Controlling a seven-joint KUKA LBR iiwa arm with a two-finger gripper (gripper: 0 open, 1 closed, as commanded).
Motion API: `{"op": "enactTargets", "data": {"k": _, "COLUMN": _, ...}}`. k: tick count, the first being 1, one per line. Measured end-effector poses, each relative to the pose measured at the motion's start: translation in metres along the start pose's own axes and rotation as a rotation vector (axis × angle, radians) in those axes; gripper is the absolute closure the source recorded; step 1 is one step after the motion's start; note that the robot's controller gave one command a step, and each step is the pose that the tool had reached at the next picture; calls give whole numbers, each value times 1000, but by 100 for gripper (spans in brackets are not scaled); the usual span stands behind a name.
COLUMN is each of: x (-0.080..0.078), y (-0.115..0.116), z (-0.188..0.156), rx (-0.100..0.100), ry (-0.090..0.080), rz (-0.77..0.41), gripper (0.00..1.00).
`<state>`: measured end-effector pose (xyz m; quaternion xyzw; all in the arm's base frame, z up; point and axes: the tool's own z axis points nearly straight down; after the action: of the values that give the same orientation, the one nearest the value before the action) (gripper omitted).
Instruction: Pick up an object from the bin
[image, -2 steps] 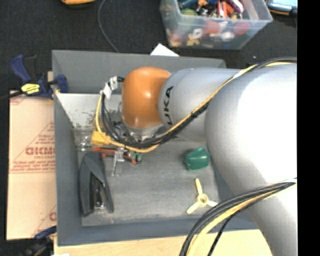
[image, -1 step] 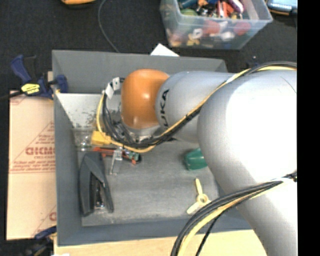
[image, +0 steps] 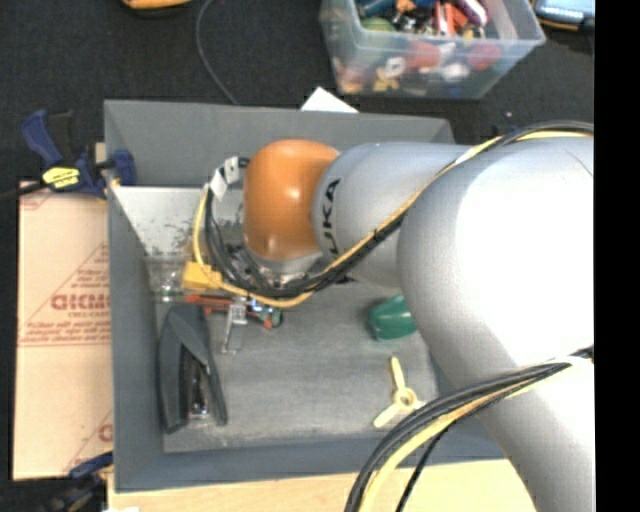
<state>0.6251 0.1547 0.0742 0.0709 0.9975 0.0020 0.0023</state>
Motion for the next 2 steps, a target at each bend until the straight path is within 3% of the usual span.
{"op": "enactTargets", "data": {"k": 1, "x": -6, "y": 1, "z": 1, "rx": -7, "ry": -9, "rz": 16, "gripper": 0}}
{"op": "enactTargets", "data": {"k": 2, "x": -3, "y": 0, "z": -1, "rx": -4, "ry": -6, "rz": 6, "gripper": 100}}
